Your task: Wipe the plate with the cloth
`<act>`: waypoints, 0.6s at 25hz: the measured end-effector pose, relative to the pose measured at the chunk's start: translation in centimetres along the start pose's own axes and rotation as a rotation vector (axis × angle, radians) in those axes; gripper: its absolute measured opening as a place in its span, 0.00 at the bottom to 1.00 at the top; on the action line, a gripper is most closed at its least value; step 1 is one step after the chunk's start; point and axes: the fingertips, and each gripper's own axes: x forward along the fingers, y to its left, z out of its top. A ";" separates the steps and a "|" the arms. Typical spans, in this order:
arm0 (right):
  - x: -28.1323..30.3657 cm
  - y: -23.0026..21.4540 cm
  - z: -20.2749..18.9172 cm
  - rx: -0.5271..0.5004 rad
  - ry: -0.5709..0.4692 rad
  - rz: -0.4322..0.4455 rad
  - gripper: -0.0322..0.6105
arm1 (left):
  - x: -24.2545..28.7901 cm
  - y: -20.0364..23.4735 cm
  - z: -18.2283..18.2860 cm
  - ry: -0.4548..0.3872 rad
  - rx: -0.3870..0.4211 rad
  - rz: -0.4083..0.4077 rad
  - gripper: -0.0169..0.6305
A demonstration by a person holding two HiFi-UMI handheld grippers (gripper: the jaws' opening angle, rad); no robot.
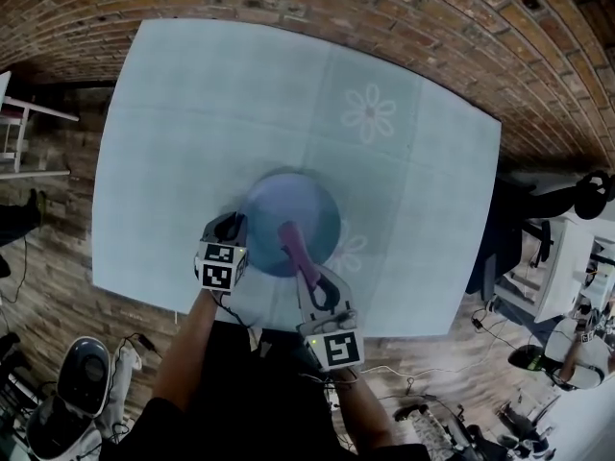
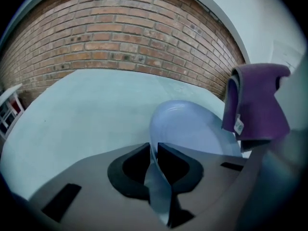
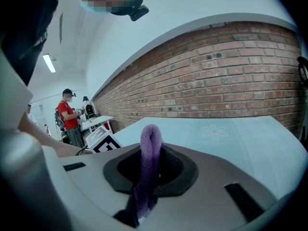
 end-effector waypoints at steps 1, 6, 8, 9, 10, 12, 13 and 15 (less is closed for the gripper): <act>0.6 0.1 -0.1 -0.010 0.004 0.015 0.15 | 0.1 -0.1 -0.1 0.013 0.043 0.000 0.09; 3.8 1.1 -1.5 -0.068 0.056 0.121 0.15 | 0.4 -0.2 0.0 0.017 0.077 -0.014 0.13; 4.9 1.7 -2.2 -0.087 0.093 0.171 0.15 | 0.3 -0.1 0.1 0.005 0.050 -0.022 0.13; 5.5 1.9 -2.7 -0.101 0.118 0.194 0.15 | 0.3 -0.1 0.2 0.000 0.043 -0.022 0.13; 6.2 2.0 -3.2 -0.117 0.145 0.214 0.15 | 0.3 0.0 0.3 -0.004 0.037 -0.022 0.13; 7.7 1.9 -4.5 -0.152 0.203 0.244 0.15 | 0.4 0.0 0.4 -0.010 0.031 -0.026 0.13; 8.5 1.7 -5.3 -0.175 0.236 0.255 0.15 | 0.5 0.0 0.5 -0.012 0.033 -0.028 0.13; 10.0 1.6 -6.8 -0.232 0.303 0.274 0.15 | 0.5 -0.1 0.5 -0.015 0.041 -0.031 0.13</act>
